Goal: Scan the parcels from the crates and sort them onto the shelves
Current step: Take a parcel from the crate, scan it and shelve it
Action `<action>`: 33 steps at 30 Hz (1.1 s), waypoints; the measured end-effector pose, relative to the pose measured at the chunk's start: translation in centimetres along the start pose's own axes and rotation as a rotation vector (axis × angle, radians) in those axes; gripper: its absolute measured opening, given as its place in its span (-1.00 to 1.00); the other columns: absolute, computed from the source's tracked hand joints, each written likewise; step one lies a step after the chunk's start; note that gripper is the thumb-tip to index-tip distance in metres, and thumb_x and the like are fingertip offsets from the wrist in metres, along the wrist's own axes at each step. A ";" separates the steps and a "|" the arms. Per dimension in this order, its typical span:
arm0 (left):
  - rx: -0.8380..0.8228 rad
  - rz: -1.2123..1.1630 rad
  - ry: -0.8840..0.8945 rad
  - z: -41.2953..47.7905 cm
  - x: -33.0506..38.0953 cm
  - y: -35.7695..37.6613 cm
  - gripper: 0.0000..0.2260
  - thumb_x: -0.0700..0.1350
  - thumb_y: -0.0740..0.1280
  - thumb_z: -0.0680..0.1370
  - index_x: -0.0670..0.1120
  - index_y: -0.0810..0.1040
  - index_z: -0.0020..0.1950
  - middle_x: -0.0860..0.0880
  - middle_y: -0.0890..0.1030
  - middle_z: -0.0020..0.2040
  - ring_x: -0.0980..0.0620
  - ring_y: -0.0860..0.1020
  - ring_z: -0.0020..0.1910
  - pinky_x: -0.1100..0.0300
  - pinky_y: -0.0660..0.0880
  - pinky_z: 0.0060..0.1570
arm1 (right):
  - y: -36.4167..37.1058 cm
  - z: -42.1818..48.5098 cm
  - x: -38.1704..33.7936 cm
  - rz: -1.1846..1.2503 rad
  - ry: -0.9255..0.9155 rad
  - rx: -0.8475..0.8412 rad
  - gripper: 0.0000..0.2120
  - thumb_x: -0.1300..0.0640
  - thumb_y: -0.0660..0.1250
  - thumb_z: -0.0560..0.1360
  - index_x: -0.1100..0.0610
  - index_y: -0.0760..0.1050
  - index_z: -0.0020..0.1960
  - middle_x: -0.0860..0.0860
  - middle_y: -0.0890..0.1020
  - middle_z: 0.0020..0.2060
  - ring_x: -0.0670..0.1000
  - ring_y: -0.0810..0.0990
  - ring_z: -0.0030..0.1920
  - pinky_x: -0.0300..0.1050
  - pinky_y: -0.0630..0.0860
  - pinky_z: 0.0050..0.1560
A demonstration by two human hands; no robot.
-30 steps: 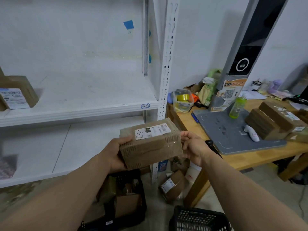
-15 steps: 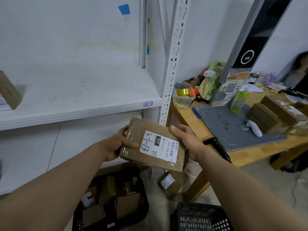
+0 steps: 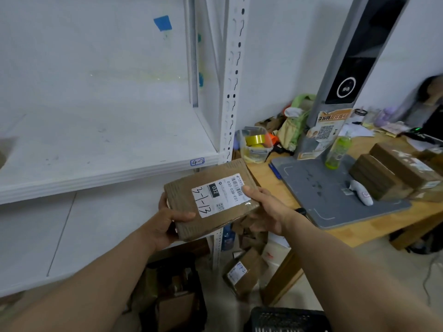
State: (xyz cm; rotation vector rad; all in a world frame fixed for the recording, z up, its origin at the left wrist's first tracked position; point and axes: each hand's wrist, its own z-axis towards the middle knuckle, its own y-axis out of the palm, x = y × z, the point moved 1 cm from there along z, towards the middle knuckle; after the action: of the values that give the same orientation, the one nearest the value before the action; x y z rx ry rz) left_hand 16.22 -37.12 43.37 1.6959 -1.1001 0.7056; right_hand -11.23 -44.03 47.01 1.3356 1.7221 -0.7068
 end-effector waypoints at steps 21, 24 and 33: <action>0.164 0.593 -0.350 9.9 -5.6 10.7 -0.06 -0.18 0.69 0.08 0.02 0.27 0.33 -0.11 0.70 0.11 -0.20 0.67 0.07 -0.23 0.60 0.13 | -13.1 9.4 2.2 -0.439 0.062 0.273 -0.46 0.01 0.58 0.40 0.06 0.44 0.28 0.07 0.61 0.13 0.08 0.65 -0.01 -0.04 0.61 -0.11; 0.244 0.549 -0.356 10.9 -6.9 11.5 -0.13 -0.24 0.66 0.23 0.01 0.19 0.35 -0.11 0.66 0.13 -0.18 0.66 0.06 -0.19 0.62 0.09 | -16.3 11.3 4.0 -0.610 0.143 0.561 -0.56 0.04 0.42 0.50 0.08 0.39 0.32 0.15 0.53 0.19 0.17 0.58 0.10 0.16 0.60 0.12; 0.342 0.421 -0.363 13.7 -9.1 13.6 -0.08 -0.34 0.59 0.26 -0.02 0.10 0.43 -0.14 0.59 0.18 -0.20 0.61 0.10 -0.15 0.60 0.07 | -20.9 15.6 10.2 -0.487 0.408 0.492 -0.25 -0.09 0.46 0.42 0.17 0.26 0.47 0.25 0.53 0.22 0.28 0.55 0.20 0.27 0.55 0.20</action>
State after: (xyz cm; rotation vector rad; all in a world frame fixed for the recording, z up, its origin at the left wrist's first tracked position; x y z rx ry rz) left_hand -0.40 -48.52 36.22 1.9521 -1.7014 0.9093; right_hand -28.09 -57.64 29.22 1.4656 2.3470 -1.2634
